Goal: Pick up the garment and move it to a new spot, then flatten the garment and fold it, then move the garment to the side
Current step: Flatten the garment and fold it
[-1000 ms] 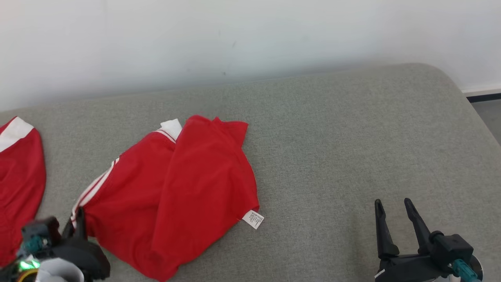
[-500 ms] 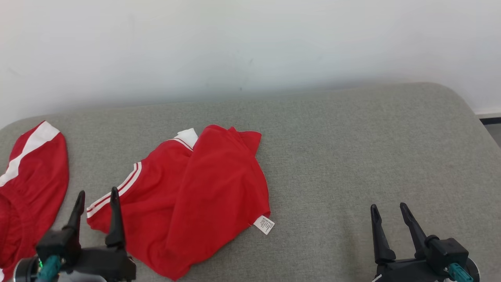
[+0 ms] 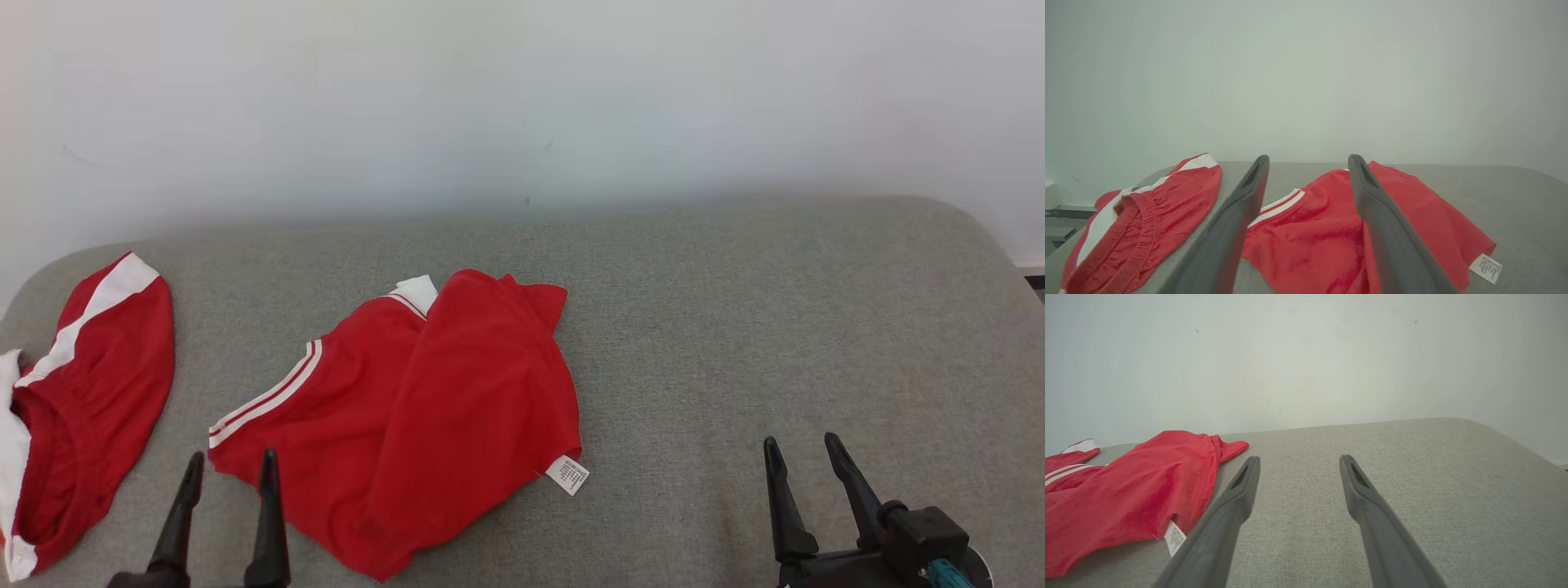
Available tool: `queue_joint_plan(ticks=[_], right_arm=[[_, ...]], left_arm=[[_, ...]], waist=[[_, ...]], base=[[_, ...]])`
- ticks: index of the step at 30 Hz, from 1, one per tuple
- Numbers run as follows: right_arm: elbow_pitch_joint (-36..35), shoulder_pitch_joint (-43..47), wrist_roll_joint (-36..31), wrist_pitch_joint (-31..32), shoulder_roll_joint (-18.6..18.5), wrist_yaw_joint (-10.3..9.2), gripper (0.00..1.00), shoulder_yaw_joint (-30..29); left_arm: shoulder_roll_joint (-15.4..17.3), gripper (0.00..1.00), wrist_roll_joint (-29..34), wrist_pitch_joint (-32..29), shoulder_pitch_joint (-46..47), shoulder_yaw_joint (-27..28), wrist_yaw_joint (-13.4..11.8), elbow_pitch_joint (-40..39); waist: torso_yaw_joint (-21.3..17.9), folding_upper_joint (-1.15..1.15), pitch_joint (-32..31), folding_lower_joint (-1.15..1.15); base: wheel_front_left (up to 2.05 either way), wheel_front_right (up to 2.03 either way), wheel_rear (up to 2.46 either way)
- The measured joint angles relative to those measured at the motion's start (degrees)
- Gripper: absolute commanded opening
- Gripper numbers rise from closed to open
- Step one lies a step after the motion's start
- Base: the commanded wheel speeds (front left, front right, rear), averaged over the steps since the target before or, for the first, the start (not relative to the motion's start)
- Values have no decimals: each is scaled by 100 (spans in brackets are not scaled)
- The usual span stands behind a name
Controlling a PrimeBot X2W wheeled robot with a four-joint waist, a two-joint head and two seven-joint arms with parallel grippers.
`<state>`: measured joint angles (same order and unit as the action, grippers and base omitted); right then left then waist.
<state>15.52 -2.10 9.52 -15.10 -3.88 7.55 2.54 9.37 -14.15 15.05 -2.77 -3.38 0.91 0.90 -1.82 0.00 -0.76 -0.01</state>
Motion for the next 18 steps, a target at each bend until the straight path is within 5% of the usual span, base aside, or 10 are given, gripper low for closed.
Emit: queue_joint_plan(ticks=[10, 18], right_arm=[[81, 73, 105, 43, -60, 0, 100, 158], [764, -987, 234, 249, -342, 0, 100, 881]], left_arm=[[-292, 100, 192, 0, -84, 304, 212, -96], [-489, 100, 287, 0, 101, 359, 328, 22]], waist=[[251, 0, 65, 1], [664, 0, 217, 1]], base=[[0, 0, 0], [0, 0, 0]])
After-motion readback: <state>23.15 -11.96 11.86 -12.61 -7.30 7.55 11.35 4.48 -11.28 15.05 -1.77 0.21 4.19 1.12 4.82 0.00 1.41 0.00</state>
